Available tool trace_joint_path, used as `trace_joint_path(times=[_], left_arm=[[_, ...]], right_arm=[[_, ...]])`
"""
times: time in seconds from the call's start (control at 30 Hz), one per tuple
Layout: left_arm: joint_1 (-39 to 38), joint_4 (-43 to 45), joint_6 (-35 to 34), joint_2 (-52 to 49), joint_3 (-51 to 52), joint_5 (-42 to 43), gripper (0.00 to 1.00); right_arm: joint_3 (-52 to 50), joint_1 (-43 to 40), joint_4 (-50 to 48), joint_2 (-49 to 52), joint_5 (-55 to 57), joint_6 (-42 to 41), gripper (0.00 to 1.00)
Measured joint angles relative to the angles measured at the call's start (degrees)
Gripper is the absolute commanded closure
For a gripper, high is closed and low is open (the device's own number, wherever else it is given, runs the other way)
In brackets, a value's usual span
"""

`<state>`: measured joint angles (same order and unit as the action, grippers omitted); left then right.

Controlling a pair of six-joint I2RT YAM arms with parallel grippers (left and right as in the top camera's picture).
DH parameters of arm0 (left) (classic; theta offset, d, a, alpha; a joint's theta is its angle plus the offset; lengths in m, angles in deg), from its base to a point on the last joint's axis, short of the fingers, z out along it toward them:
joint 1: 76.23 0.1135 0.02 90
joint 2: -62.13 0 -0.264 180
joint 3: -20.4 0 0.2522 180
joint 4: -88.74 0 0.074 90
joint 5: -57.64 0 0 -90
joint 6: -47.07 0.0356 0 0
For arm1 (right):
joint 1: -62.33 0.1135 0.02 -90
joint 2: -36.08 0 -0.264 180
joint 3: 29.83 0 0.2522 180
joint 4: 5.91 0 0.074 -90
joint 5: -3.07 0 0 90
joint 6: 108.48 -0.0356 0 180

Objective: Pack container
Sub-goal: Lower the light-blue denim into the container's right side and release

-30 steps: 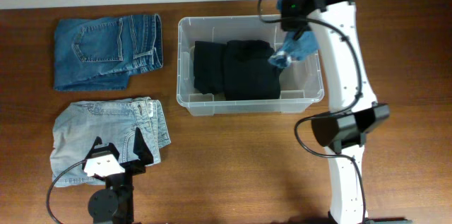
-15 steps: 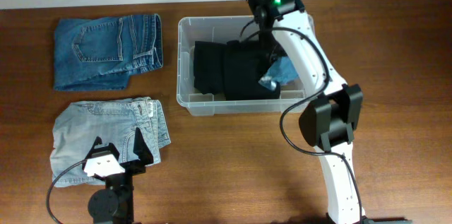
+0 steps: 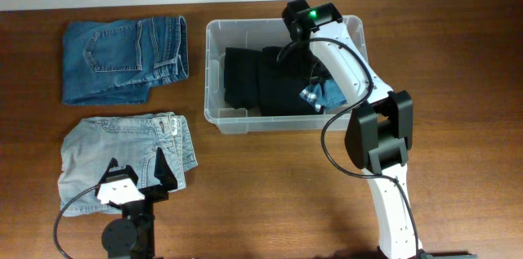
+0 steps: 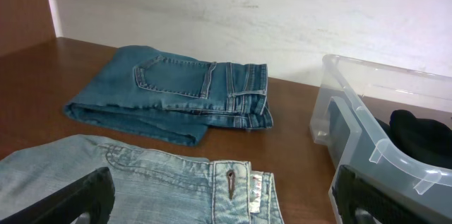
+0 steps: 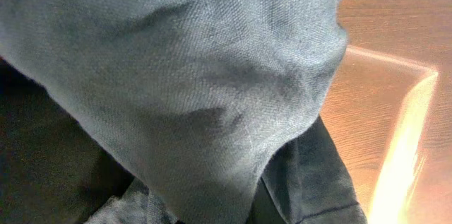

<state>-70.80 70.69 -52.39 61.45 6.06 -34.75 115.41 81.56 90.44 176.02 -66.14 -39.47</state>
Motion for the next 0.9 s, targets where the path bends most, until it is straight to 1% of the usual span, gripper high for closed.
trace_joint_path(times=[0.03,0.1,0.13,0.27,0.4,0.43,0.47,0.53,0.57,0.6,0.67,0.7,0.77,0.83,0.9], left_arm=[[0.0,0.0,0.0,0.0,0.0,0.0,0.0],[0.0,0.0,0.0,0.0,0.0,0.0,0.01],[0.0,0.0,0.0,0.0,0.0,0.0,0.01],[0.0,0.0,0.0,0.0,0.0,0.0,0.01],[0.0,0.0,0.0,0.0,0.0,0.0,0.01],[0.0,0.0,0.0,0.0,0.0,0.0,0.01],[0.0,0.0,0.0,0.0,0.0,0.0,0.01],[0.0,0.0,0.0,0.0,0.0,0.0,0.01],[0.0,0.0,0.0,0.0,0.0,0.0,0.01],[0.0,0.0,0.0,0.0,0.0,0.0,0.01],[0.0,0.0,0.0,0.0,0.0,0.0,0.01],[0.0,0.0,0.0,0.0,0.0,0.0,0.01],[0.0,0.0,0.0,0.0,0.0,0.0,0.01],[0.0,0.0,0.0,0.0,0.0,0.0,0.01],[0.0,0.0,0.0,0.0,0.0,0.0,0.01]], right_arm=[[0.0,0.0,0.0,0.0,-0.2,0.1,0.9],[0.0,0.0,0.0,0.0,-0.3,-0.1,0.82],[0.0,0.0,0.1,0.0,-0.3,0.0,0.8],[0.4,0.0,1.8,0.0,-0.2,0.0,0.77],[4.8,0.0,5.1,0.0,-0.2,0.1,0.73],[7.1,0.0,6.1,0.0,-0.2,0.0,0.69],[9.5,0.0,7.1,0.0,-0.2,-0.1,0.62],[13.8,0.0,8.2,0.0,-0.2,-0.1,0.43],[15.9,0.0,8.5,-0.1,-0.2,-0.1,0.39],[17.6,0.0,8.5,-0.1,-0.2,0.0,0.39],[20.3,0.0,7.8,-0.3,-0.2,0.1,0.4],[20.9,0.0,7.1,-0.5,-0.2,0.2,0.5],[21.2,0.0,6.3,-0.7,-0.2,0.2,0.65],[21.1,0.0,5.8,-0.7,-0.4,0.2,0.75],[20.9,-0.1,5.6,-0.7,-0.7,0.2,0.89]])
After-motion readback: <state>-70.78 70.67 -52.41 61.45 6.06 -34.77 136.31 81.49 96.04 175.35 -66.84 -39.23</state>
